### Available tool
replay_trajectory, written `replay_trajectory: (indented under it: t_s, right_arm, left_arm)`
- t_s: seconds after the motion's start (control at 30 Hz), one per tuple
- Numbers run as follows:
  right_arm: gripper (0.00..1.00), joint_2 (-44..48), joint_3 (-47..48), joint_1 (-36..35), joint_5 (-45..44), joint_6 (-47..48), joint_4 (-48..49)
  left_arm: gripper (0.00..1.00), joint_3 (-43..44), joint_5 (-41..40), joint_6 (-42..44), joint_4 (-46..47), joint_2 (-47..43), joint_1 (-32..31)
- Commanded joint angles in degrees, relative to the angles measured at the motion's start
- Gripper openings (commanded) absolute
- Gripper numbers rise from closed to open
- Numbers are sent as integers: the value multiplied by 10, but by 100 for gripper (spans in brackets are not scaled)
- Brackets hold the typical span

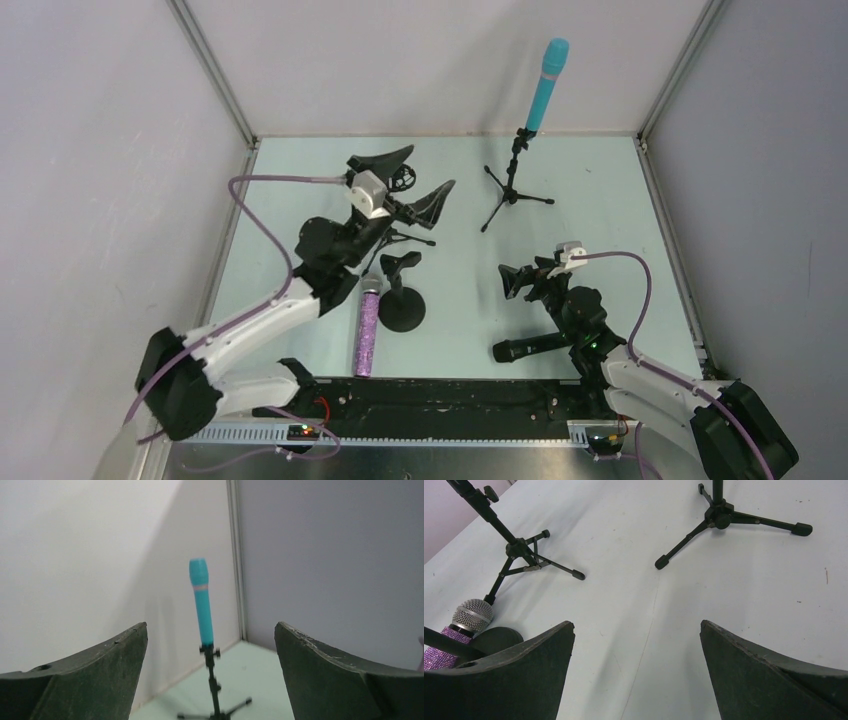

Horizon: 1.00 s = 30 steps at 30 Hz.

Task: Attach the microphones to the stand

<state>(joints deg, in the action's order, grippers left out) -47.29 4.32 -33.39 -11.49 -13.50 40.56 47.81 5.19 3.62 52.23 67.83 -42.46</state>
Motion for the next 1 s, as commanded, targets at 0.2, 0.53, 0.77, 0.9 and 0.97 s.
replay_trajectory:
  t_s: [0.2, 0.53, 0.77, 0.9, 0.97]
  right_arm:
    - [100, -7, 26, 1, 17, -10, 11]
    - [100, -18, 29, 2, 25, -16, 13]
    - [100, -19, 32, 2, 33, -18, 11]
    - [100, -19, 32, 2, 35, -20, 11]
    - [100, -21, 32, 2, 38, -22, 10]
  left_arm:
    - [100, -53, -38, 44, -350, -201, 1]
    - [100, -38, 2, 77, -619, -279, 1]
    - [100, -70, 59, 93, -669, -313, 1]
    - [100, -81, 55, 121, -682, -309, 1]
    - [100, -86, 56, 141, -684, -303, 0]
